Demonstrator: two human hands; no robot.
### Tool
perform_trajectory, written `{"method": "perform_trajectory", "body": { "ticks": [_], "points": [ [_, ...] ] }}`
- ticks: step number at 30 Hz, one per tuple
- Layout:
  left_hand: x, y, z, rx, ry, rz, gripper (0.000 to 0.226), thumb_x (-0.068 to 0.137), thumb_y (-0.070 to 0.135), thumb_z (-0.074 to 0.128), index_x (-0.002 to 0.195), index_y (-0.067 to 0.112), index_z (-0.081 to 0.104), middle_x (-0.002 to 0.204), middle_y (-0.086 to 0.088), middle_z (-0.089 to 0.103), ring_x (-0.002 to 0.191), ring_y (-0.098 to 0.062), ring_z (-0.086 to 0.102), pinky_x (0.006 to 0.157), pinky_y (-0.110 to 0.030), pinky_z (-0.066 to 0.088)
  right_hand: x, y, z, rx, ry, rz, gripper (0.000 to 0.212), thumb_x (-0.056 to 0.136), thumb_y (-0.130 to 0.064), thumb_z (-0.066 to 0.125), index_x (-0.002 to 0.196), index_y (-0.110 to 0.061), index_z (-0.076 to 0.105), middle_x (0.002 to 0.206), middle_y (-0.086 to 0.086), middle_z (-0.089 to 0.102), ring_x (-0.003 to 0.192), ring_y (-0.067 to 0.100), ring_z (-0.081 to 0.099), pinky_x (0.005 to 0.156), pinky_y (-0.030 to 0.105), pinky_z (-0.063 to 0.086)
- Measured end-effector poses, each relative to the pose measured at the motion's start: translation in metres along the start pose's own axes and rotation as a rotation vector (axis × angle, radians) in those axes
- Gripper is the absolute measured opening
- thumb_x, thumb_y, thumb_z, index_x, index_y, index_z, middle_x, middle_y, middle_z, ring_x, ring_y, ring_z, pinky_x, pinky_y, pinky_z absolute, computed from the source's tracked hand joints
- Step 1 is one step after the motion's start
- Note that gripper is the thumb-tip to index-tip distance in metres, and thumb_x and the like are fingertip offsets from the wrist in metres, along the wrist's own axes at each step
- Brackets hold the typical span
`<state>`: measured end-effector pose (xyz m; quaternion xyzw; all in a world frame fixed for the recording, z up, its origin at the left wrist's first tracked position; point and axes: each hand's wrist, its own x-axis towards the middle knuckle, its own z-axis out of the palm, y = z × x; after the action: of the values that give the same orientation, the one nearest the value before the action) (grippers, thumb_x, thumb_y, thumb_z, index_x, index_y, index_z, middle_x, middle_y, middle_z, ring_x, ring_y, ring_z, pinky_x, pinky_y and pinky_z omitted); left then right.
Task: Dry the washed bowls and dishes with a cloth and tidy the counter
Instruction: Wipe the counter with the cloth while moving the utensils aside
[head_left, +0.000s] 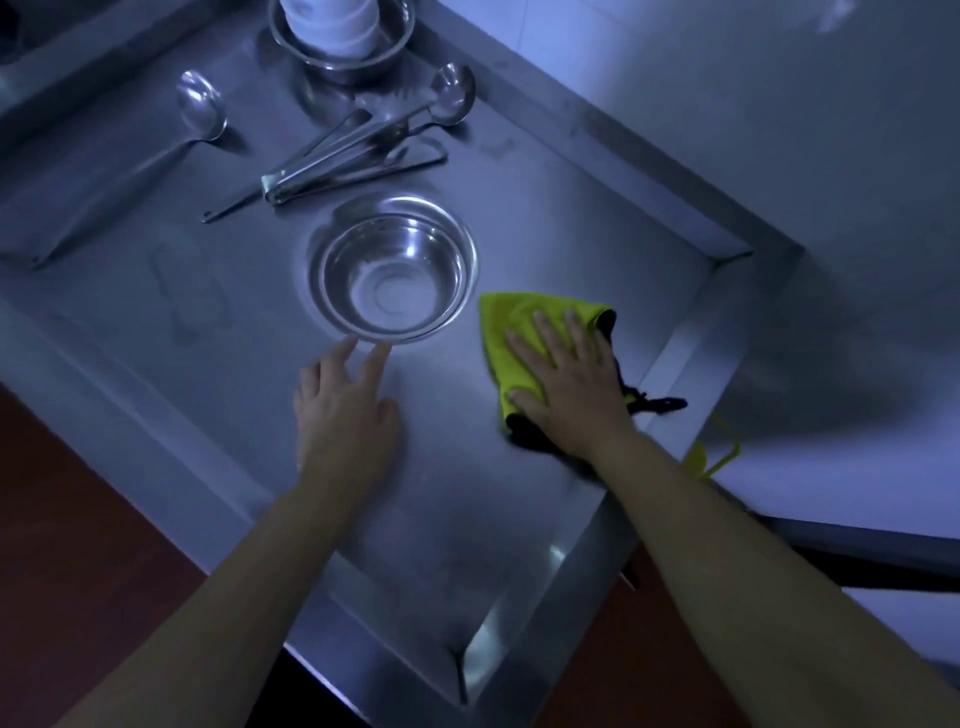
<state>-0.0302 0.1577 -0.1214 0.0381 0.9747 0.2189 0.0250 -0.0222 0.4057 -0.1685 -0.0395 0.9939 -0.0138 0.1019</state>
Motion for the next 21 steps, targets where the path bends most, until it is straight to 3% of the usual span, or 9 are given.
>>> {"method": "perform_trajectory", "body": {
  "ticks": [4, 10, 15, 18, 21],
  "points": [
    [-0.002, 0.010, 0.009, -0.033, 0.018, 0.043, 0.060, 0.073, -0.001, 0.066, 0.131, 0.012, 0.054, 0.136, -0.023, 0.045, 0.112, -0.047, 0.042, 0.097, -0.052, 0.032, 0.037, 0.071, -0.013, -0.035, -0.017, 0.118, 0.062, 0.094, -0.059, 0.031, 0.149, -0.043, 0.008, 0.161, -0.005, 0.002, 0.147, 0.026, -0.002, 0.116, 0.048, 0.006],
    [-0.007, 0.012, 0.008, -0.019, 0.007, 0.046, 0.057, 0.075, 0.000, 0.065, 0.130, 0.011, 0.055, 0.136, -0.022, 0.045, 0.111, -0.044, 0.042, 0.097, -0.049, 0.032, 0.037, 0.129, -0.029, -0.129, -0.078, 0.280, 0.059, 0.098, -0.054, 0.023, 0.151, -0.036, 0.004, 0.161, 0.001, 0.003, 0.147, 0.029, 0.004, 0.117, 0.045, 0.006],
    [-0.013, 0.008, 0.003, -0.034, -0.046, 0.110, 0.056, 0.077, 0.001, 0.063, 0.131, 0.011, 0.053, 0.137, -0.022, 0.043, 0.117, -0.043, 0.039, 0.101, -0.050, 0.032, -0.003, 0.087, -0.026, -0.171, -0.108, 0.311, 0.060, 0.098, -0.052, 0.027, 0.152, -0.033, 0.008, 0.161, 0.005, 0.006, 0.147, 0.030, 0.003, 0.117, 0.046, -0.001],
    [-0.015, 0.005, -0.004, -0.063, -0.072, 0.169, 0.057, 0.078, 0.001, 0.063, 0.133, 0.011, 0.052, 0.139, -0.022, 0.042, 0.121, -0.042, 0.036, 0.104, -0.050, 0.030, -0.035, 0.049, -0.025, -0.158, -0.107, 0.306, 0.061, 0.096, -0.051, 0.034, 0.151, -0.032, 0.016, 0.160, 0.007, 0.014, 0.146, 0.031, 0.008, 0.116, 0.045, 0.002],
    [-0.019, -0.005, -0.013, -0.088, -0.083, 0.214, 0.058, 0.076, 0.001, 0.064, 0.132, 0.013, 0.052, 0.138, -0.022, 0.043, 0.120, -0.042, 0.036, 0.103, -0.050, 0.030, -0.069, -0.002, -0.023, -0.125, -0.117, 0.308, 0.061, 0.092, -0.052, 0.028, 0.148, -0.028, 0.029, 0.156, 0.011, 0.026, 0.144, 0.036, 0.019, 0.116, 0.048, 0.009]
  ]
}}
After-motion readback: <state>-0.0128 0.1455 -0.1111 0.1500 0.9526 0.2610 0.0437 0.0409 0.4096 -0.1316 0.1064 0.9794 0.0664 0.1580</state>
